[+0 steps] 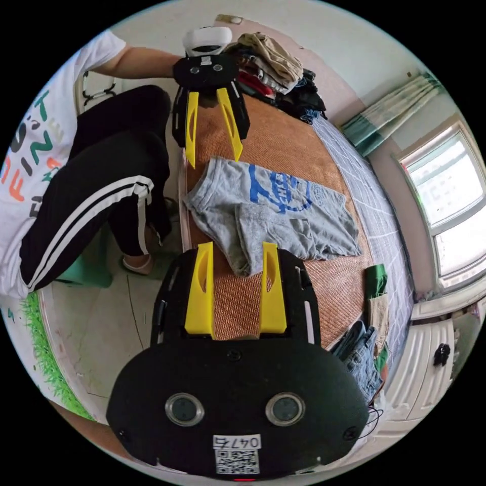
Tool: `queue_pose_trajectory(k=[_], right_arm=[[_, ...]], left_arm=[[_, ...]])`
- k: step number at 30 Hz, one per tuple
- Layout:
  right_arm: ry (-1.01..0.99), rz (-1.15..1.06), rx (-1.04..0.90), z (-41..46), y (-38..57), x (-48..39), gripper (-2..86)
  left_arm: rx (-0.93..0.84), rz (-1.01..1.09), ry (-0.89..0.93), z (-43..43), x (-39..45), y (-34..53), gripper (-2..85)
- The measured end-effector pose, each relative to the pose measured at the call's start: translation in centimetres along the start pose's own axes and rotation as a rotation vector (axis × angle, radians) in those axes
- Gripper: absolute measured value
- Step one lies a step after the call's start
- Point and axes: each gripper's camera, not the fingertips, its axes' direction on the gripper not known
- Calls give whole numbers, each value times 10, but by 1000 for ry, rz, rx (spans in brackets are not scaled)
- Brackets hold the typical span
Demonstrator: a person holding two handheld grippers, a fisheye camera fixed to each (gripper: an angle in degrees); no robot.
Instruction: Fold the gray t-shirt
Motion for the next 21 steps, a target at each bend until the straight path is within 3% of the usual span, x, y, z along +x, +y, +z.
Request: queue_pose_trajectory(k=[4, 7, 12, 18, 21], right_arm=[[12, -88, -84, 33, -7, -11, 76], [-14, -33, -47, 35, -4, 2, 21], [-120, 27, -24, 25, -3, 12, 3], [-325, 11, 155, -38, 13, -1, 1], [-313, 108, 208, -44, 26, 31, 1]], left_arm=[[-17, -28, 61, 53, -31, -8, 124], [13, -171, 120, 72, -77, 8, 53], [78, -304, 287, 90, -116, 53, 37], [234, -463, 494, 59, -117, 130, 34], [322, -594, 522, 75, -178, 160, 37]])
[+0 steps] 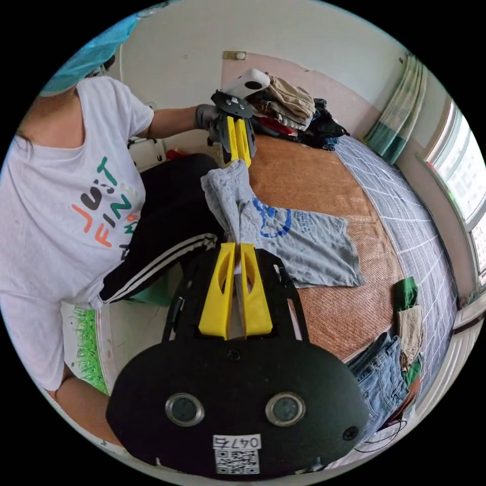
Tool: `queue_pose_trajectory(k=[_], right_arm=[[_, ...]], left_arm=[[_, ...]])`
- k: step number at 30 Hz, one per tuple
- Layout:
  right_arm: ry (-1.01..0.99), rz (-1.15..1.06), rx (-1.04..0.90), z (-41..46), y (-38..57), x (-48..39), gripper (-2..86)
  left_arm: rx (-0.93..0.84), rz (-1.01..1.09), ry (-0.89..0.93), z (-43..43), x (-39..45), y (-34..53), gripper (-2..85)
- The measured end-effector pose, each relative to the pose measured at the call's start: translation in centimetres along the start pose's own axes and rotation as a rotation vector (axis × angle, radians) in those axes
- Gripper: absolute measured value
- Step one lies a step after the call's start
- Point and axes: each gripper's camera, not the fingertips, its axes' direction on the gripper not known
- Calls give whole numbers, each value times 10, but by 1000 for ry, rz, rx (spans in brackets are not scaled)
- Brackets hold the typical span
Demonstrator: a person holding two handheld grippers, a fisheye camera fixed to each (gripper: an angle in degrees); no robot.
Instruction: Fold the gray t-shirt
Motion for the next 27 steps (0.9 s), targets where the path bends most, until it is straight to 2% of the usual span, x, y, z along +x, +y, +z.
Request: queue_pose_trajectory(k=[4, 8, 12, 14, 18, 22, 25, 27], right_arm=[[5, 205, 31, 1, 20, 104, 1], [-36, 386, -39, 51, 50, 221, 1], [-45, 556, -141, 115, 83, 288, 8], [-10, 697, -154, 137, 111, 308, 36], [54, 840, -12, 120, 149, 294, 82], [22, 878, 150, 108, 172, 244, 94], [-12, 917, 192, 128, 177, 229, 114], [2, 941, 163, 147, 174, 232, 128]], left_arm=[[66, -183, 58, 7, -161, -62, 42], [-44, -278, -19, 68, -309, -130, 46], [-123, -421, -76, 134, -413, -140, 68], [-110, -501, -108, 145, -452, -117, 112], [52, -471, -110, 99, -422, -57, 138], [30, -264, -276, 101, -285, -6, 129], [61, -215, -205, 130, -225, 1, 121], [64, -250, -172, 152, -219, -1, 120]])
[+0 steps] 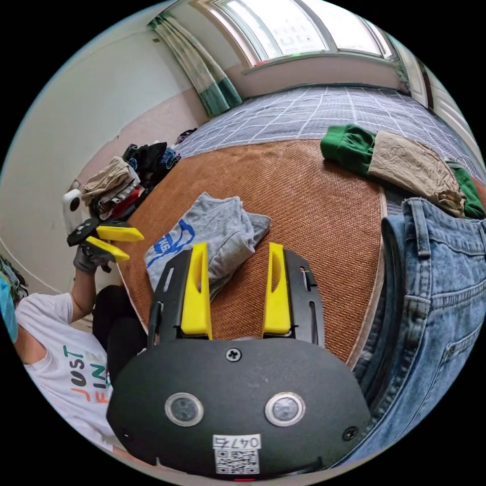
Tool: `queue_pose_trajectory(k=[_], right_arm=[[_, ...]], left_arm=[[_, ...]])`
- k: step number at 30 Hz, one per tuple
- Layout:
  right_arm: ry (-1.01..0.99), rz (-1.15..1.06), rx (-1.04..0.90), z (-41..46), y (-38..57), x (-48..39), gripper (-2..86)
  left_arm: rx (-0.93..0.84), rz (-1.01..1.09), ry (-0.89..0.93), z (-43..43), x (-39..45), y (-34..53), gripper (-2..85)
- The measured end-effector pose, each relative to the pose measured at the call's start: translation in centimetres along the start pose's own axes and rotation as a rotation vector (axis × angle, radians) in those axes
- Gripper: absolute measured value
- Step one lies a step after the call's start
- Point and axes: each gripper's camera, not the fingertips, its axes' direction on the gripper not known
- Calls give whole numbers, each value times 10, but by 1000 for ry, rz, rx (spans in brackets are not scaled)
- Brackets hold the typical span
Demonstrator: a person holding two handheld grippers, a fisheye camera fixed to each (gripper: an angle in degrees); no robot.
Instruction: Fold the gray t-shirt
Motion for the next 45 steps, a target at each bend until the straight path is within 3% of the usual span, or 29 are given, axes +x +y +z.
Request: queue_pose_trajectory(k=[4, 7, 13, 18, 22, 25, 27, 33, 37, 39, 41, 45], right_arm=[[-8, 44, 30, 31, -3, 3, 121], [-77, -48, -79, 60, -6, -28, 78], [154, -103, -86, 64, -1, -90, 33], [211, -171, -5, 18, 7, -133, 27], [312, -215, 38, -39, -17, -162, 25], [364, -212, 75, -69, -53, -170, 23], [369, -197, 98, -79, -80, -168, 23], [414, 20, 295, -125, -156, -102, 25], [438, 376, 484, -129, -143, 3, 34], [511, 532, 465, -103, -124, 51, 53], [562, 737, 306, -56, -94, 109, 165], [526, 745, 378, -29, -64, 105, 171]], left_arm=[[-80, -125, -88, 55, -16, 23, 118], [-90, -93, -147, 75, -3, 49, 114], [-115, -95, -216, 68, 37, 72, 113], [119, -196, -58, -1, 61, 112, 115], [265, -219, -199, -11, 80, 157, 115], [206, -185, -342, 12, 97, 176, 112], [202, -161, -333, 15, 109, 179, 112], [151, -100, -256, 31, 140, 204, 112], [136, -54, -272, 28, 156, 231, 111], [137, -66, -274, 26, 153, 244, 112], [143, -120, -246, 22, 141, 263, 112], [177, -202, -231, 16, 131, 307, 111]])
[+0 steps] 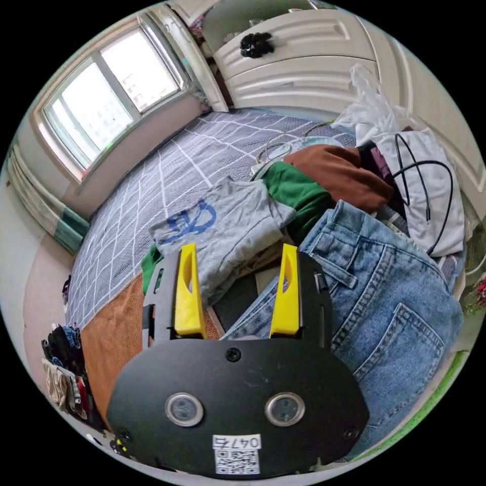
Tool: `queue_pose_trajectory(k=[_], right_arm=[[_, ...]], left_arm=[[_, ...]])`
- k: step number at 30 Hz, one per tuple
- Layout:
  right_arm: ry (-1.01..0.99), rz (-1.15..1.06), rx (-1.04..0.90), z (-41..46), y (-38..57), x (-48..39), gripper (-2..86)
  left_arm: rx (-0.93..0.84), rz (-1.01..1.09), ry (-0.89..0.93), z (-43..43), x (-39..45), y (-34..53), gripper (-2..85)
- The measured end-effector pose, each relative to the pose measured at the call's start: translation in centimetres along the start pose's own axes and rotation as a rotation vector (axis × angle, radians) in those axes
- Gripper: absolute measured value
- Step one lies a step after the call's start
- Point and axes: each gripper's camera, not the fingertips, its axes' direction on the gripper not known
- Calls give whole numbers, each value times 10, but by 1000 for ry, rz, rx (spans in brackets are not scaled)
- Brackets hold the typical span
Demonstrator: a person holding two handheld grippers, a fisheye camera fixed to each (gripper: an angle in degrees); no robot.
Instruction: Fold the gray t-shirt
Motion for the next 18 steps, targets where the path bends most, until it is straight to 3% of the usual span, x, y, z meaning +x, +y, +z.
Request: queue_pose_trajectory(k=[4, 8, 14, 18], right_arm=[[-275, -410, 41, -36, 58, -93, 78], [-714, -728, -203, -41, 158, -181, -5], [-1199, -619, -401, 16, 302, -216, -12], [-1173, -456, -454, 60, 337, -206, -13]], left_arm=[[7, -20, -63, -13, 3, 45, 100], [76, -47, -148, -49, 16, 104, 74], [230, -61, -305, -135, 35, 223, 17], [254, -26, -358, -200, 43, 290, -4]])
